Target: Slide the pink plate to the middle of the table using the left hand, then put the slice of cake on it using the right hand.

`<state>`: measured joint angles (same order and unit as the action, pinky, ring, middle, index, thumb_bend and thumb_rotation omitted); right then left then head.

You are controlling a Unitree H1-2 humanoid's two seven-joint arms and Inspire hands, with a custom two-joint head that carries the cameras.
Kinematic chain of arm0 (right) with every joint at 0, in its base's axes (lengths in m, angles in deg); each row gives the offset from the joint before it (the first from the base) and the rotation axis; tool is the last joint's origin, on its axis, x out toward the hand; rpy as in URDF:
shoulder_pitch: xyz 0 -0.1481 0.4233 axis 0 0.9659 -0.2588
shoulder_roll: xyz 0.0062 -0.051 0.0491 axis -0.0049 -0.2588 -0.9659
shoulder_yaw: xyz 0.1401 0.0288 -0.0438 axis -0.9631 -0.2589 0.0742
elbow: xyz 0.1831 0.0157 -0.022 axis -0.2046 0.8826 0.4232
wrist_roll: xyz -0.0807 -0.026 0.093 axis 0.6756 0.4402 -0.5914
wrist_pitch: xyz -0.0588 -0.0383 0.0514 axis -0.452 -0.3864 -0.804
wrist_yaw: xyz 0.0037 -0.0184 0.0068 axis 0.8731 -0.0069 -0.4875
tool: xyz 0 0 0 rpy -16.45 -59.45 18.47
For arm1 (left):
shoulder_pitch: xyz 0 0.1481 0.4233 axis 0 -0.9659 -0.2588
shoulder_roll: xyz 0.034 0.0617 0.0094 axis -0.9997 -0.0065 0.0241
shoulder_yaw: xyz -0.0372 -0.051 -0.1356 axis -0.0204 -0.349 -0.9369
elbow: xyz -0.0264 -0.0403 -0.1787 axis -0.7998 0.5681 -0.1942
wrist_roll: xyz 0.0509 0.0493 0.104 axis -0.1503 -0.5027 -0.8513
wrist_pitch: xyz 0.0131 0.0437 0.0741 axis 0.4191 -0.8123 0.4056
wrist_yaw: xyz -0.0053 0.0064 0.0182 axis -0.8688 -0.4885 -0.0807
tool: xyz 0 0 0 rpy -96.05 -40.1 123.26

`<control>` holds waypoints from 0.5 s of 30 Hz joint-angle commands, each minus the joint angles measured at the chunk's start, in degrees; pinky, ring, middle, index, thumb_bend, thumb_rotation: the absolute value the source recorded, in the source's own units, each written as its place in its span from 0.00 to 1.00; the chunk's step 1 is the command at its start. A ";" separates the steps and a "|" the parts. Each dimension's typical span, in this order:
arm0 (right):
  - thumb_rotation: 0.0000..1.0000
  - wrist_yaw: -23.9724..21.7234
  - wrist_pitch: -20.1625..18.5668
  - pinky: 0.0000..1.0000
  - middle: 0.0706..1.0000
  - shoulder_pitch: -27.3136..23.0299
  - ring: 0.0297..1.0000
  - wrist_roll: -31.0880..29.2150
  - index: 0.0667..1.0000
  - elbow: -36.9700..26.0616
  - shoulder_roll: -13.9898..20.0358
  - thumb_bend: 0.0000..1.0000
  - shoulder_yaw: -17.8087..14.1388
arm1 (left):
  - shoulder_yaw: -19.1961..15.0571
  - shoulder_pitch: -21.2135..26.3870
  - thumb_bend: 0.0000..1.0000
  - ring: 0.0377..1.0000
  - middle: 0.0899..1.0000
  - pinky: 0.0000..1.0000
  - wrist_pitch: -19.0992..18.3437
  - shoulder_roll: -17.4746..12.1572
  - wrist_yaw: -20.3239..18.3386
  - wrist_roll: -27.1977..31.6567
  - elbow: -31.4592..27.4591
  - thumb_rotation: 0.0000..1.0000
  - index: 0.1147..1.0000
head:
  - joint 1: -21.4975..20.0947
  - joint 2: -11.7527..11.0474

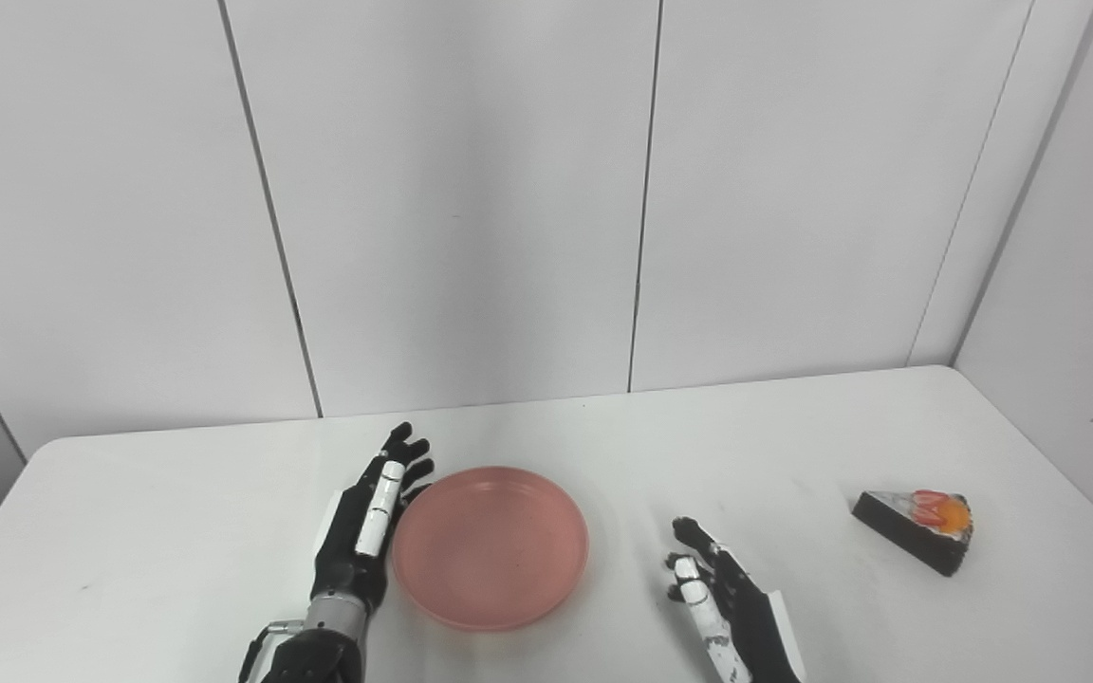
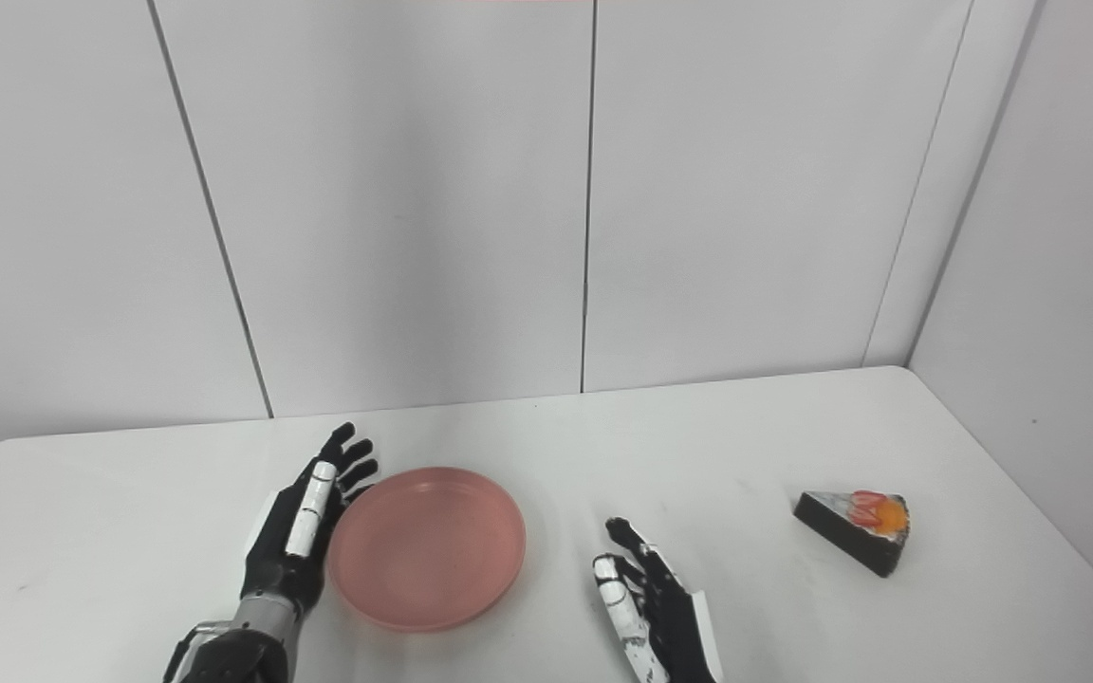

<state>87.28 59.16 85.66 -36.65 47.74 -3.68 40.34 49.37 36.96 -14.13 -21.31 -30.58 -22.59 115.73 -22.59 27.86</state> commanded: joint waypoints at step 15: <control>0.83 4.99 0.33 0.62 0.77 -8.79 0.72 25.81 0.77 -6.01 20.08 0.73 -2.86 | -1.00 1.83 0.72 0.85 0.86 0.78 0.01 -1.61 -1.19 0.29 0.01 0.84 0.87 | -0.55 -0.88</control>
<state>90.05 56.57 78.44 -11.42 42.36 15.28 38.15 48.34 37.14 -14.20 -22.61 -31.84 -22.35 116.07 -23.20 26.89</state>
